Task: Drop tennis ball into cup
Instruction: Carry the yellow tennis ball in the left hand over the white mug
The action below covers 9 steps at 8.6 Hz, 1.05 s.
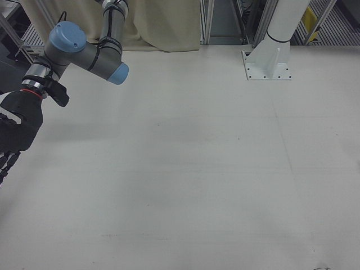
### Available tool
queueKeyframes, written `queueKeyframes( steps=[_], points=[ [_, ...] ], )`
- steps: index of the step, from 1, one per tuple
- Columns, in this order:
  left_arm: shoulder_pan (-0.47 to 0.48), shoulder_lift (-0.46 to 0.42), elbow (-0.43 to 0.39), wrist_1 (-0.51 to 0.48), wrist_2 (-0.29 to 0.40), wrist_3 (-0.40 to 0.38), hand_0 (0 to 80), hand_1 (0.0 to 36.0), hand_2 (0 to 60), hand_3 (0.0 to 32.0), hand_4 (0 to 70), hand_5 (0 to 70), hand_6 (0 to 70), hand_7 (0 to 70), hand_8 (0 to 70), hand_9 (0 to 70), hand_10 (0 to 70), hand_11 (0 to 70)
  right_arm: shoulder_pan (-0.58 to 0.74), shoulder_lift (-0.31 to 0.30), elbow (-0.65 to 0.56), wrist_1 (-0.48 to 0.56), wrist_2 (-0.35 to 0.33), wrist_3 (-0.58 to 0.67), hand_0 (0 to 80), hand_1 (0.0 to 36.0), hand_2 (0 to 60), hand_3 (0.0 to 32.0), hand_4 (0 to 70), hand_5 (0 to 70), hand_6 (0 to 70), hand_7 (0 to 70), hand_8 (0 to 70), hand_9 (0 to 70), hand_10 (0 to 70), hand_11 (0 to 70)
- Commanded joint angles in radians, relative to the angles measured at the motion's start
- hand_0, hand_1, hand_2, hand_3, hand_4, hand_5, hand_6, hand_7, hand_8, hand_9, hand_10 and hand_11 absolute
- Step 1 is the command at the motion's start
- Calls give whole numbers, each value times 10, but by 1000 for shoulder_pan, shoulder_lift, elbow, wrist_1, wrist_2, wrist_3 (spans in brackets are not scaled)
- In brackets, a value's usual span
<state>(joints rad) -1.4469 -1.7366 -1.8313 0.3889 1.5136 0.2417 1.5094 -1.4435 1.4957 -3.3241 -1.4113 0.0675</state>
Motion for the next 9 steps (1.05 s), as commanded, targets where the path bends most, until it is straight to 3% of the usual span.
queueKeyframes(
  steps=[1, 2, 3, 4, 5, 8, 9],
  points=[
    [154, 0, -131, -10, 4, 5, 496, 134, 372, 0, 536, 218, 700, 700, 581, 700, 406, 569, 0, 0, 0, 0, 0, 0, 0, 0, 0, 0, 0, 0, 0, 0, 0, 0, 0, 0],
    [254, -4, -157, 5, 1, 7, 503, 133, 288, 0, 541, 192, 700, 700, 592, 700, 367, 518, 0, 0, -2, 0, 0, 0, 0, 0, 0, 0, 0, 0, 0, 0, 0, 0, 0, 0],
    [320, -3, -161, 17, -1, 17, 505, 137, 281, 0, 545, 178, 700, 700, 606, 700, 193, 280, -2, 0, -2, 0, 0, 2, 0, 0, 0, 0, 0, 0, 0, 0, 0, 0, 0, 0],
    [350, -3, -161, 16, -3, 21, 471, 89, 323, 0, 513, 205, 700, 700, 604, 700, 127, 181, -2, 0, -2, 0, 0, 0, 0, 0, 0, 0, 0, 0, 0, 0, 0, 0, 0, 0],
    [380, -7, -161, 15, -3, 33, 467, 90, 284, 0, 489, 163, 700, 700, 587, 700, 118, 168, -2, 0, -2, 0, 0, 2, 0, 0, 0, 0, 0, 0, 0, 0, 0, 0, 0, 0],
    [482, -37, -161, 15, -13, 117, 482, 93, 172, 0, 478, 152, 700, 700, 585, 700, 120, 172, -2, 0, -2, 0, 0, 2, 0, 0, 0, 0, 0, 0, 0, 0, 0, 0, 0, 0],
    [493, -37, -160, 11, -13, 149, 484, 75, 162, 0, 468, 190, 700, 700, 591, 700, 121, 173, -2, 0, -3, 0, 0, 2, 0, 0, 0, 0, 0, 0, 0, 0, 0, 0, 0, 0]
  ],
)
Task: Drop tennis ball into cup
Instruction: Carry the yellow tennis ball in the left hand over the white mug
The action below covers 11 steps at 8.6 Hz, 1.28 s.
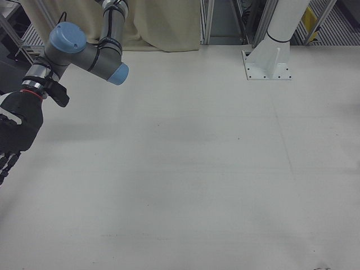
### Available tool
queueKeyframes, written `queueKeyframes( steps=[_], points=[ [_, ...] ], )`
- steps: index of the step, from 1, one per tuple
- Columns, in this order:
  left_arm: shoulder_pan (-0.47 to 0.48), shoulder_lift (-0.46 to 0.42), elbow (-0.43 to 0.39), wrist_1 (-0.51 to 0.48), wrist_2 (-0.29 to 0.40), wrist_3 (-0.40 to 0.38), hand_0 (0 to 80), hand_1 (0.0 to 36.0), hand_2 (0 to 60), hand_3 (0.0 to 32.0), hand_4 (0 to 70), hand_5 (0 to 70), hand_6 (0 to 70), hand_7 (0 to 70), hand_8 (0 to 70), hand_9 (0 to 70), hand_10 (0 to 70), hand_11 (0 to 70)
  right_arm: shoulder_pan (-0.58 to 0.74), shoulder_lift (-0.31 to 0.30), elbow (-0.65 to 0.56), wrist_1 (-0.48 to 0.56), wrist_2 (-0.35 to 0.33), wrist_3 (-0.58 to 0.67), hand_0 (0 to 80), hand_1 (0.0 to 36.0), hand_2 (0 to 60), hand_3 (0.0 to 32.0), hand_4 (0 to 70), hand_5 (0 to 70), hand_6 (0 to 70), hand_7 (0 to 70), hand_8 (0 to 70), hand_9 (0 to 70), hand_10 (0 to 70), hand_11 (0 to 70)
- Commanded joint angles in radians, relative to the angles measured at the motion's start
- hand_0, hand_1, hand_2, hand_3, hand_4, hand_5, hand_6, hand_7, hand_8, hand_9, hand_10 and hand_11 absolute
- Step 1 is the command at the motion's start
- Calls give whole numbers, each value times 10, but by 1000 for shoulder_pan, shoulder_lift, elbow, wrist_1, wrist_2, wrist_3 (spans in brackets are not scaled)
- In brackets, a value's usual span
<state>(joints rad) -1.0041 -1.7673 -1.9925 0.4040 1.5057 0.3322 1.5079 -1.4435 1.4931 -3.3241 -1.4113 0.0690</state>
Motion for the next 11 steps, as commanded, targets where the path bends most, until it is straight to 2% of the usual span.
queueKeyframes(
  steps=[1, 2, 3, 5, 7, 8, 9, 10, 11],
  points=[
    [64, -6, 3, -17, -7, 100, 487, 85, 130, 0, 461, 161, 700, 700, 586, 700, 120, 173, 0, 0, -1, 0, 0, 0, 0, 0, 0, 0, 0, 0, 0, 0, 0, 0, 0, 0],
    [71, -6, 17, -27, -13, 122, 485, 79, 137, 0, 452, 175, 700, 700, 586, 700, 118, 169, 0, 0, -1, 0, 0, 0, 0, 0, 0, 0, 0, 0, 0, 0, 0, 0, 0, 0],
    [71, -4, 23, -33, -36, 139, 489, 88, 120, 0, 443, 160, 700, 700, 579, 700, 112, 162, 0, 0, -1, 0, 0, 0, 0, 0, 0, 0, 0, 0, 0, 0, 0, 0, 0, 0],
    [73, -4, 26, -34, -36, 146, 487, 97, 150, 0, 428, 152, 700, 700, 564, 700, 106, 153, 0, 0, -1, 0, 0, 0, 0, 0, 0, 0, 0, 0, 0, 0, 0, 0, 0, 0],
    [73, -6, 31, -39, -36, 157, 488, 105, 156, 0, 431, 145, 700, 700, 557, 700, 104, 150, 0, 0, 1, 0, 0, 0, 0, 0, 0, 0, 0, 0, 0, 0, 0, 0, 0, 0],
    [94, -7, 31, -39, -36, 157, 488, 100, 181, 0, 432, 167, 700, 700, 559, 700, 101, 147, 0, 0, -1, 0, 0, 0, 0, 0, 0, 0, 0, 0, 0, 0, 0, 0, 0, 0],
    [108, -9, 32, -37, -42, 157, 491, 109, 174, 0, 434, 153, 651, 700, 545, 700, 102, 149, 0, 0, -1, 0, 0, 0, 0, 0, 0, 0, 0, 0, 0, 0, 0, 0, 0, 0],
    [125, -9, 35, -37, -54, 157, 492, 103, 184, 0, 438, 176, 700, 700, 559, 700, 102, 148, 0, 0, -1, 0, 0, 0, 0, 0, 0, 0, 0, 0, 0, 0, 0, 0, 0, 0],
    [137, -21, 55, -37, -55, 157, 498, 106, 166, 0, 444, 169, 700, 700, 553, 700, 103, 150, 0, 0, -1, 0, 0, 0, 0, 0, 0, 0, 0, 0, 0, 0, 0, 0, 0, 0]
  ],
)
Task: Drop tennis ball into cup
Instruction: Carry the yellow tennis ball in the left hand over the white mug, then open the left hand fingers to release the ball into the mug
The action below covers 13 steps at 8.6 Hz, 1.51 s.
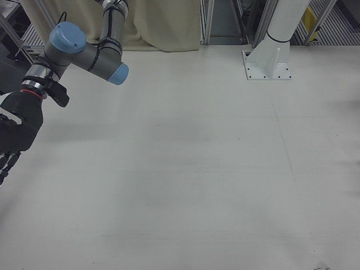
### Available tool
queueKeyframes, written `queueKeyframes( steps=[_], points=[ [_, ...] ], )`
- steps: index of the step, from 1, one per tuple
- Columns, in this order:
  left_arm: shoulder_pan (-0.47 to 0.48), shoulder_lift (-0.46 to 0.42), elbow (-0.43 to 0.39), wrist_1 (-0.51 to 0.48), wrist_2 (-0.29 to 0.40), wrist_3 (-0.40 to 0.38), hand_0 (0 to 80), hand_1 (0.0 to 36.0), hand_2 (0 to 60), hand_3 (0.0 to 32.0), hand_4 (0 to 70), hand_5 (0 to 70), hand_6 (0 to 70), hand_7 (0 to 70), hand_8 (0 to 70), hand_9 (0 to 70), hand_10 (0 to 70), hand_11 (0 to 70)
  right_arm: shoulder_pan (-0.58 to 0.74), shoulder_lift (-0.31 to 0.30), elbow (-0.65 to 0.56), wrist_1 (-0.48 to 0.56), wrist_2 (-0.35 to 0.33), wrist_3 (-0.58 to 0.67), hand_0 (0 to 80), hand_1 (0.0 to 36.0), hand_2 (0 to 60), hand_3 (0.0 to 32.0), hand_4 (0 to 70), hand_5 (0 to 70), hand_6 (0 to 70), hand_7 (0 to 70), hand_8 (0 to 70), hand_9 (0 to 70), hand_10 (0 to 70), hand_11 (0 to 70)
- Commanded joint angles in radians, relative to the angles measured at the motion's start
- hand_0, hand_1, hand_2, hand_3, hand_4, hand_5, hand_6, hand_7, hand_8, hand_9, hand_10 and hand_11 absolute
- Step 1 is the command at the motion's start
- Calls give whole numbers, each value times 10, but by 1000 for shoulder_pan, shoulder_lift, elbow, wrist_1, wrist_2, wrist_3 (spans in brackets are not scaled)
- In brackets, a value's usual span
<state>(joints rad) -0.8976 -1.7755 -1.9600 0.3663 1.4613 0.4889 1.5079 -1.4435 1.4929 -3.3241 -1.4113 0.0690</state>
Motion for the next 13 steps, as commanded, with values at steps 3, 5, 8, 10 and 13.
queueKeyframes(
  steps=[3, 5, 8, 10, 13],
  points=[
    [31, -48, 101, -23, -12, -1, 494, 102, 146, 0, 438, 159, 700, 700, 548, 700, 99, 144, 0, 0, 1, 0, 0, 0, 0, 0, 0, 0, 0, 0, 0, 0, 0, 0, 0, 0],
    [31, -36, 115, -46, -10, -3, 488, 104, 132, 0, 417, 134, 589, 700, 518, 700, 96, 140, 0, 0, 1, 0, 0, 0, 0, 0, 0, 0, 0, 0, 0, 0, 0, 0, 0, 0],
    [28, -18, 110, -78, -12, -7, 416, 82, 48, 0, 213, 15, 103, 391, 67, 164, 0, 0, 0, 0, 1, 0, 0, 0, 0, 0, 0, 0, 0, 0, 0, 0, 0, 0, 0, 0],
    [25, 10, 96, -98, -12, -12, 409, 131, 142, 0, 79, 1, 5, 154, 0, 16, 0, 0, 0, 0, 1, 0, 0, 0, 0, 0, 0, 0, 0, 0, 0, 0, 0, 0, 0, 0],
    [20, 18, 64, -99, -10, -13, 411, 145, 180, 0, 82, 0, 2, 150, 0, 16, 0, 0, 0, 0, 1, 0, 0, 0, 0, 0, 0, 0, 0, 0, 0, 0, 0, 0, 0, 0]
  ],
)
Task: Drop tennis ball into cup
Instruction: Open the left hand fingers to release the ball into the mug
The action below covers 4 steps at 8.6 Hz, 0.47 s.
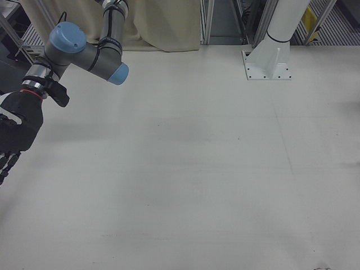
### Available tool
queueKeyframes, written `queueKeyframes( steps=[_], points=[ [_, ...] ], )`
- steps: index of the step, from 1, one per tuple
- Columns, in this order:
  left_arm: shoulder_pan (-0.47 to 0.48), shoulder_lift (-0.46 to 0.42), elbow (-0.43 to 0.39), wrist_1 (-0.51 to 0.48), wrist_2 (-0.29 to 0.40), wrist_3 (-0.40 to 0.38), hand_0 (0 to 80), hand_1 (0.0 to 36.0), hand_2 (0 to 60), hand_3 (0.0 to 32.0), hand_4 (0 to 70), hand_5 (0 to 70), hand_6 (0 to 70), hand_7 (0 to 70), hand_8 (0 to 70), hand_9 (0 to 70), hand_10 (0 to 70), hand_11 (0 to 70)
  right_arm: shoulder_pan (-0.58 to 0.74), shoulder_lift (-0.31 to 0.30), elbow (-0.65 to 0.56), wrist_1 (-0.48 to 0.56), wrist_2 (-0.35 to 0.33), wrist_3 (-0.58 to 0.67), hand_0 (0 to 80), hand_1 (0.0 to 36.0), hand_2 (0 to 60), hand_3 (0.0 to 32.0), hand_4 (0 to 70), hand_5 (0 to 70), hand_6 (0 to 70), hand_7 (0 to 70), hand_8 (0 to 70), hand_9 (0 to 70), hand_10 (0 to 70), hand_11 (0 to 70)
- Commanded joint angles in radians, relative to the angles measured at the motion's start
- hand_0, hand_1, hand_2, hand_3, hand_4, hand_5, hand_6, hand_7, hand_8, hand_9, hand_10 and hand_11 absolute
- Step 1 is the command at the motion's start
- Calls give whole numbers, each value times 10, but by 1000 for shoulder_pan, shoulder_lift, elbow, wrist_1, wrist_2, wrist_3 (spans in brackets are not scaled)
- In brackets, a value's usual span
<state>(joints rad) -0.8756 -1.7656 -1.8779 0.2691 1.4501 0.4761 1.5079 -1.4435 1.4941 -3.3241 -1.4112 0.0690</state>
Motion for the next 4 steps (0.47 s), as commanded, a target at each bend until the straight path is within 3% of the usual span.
queueKeyframes(
  steps=[1, 2, 4],
  points=[
    [-2, 9, -18, -2, 1, -1, 412, 143, 170, 0, 79, 0, 2, 140, 0, 14, 0, 0, 0, 0, 0, 0, 0, 0, 0, 0, 0, 0, 0, 0, 0, 0, 0, 0, 0, 0],
    [-2, 9, -18, -5, 1, 1, 416, 136, 148, 0, 84, 1, 6, 129, 0, 11, 0, 0, 0, 0, 0, 0, 0, 0, 0, 0, 0, 0, 0, 0, 0, 0, 0, 0, 0, 0],
    [0, 11, -18, -8, 1, 1, 384, 125, 172, 0, 71, 0, 5, 128, 0, 11, 0, 0, 0, 0, 0, 0, 0, 0, 0, 0, 0, 0, 0, 0, 0, 0, 0, 0, 0, 0]
  ],
)
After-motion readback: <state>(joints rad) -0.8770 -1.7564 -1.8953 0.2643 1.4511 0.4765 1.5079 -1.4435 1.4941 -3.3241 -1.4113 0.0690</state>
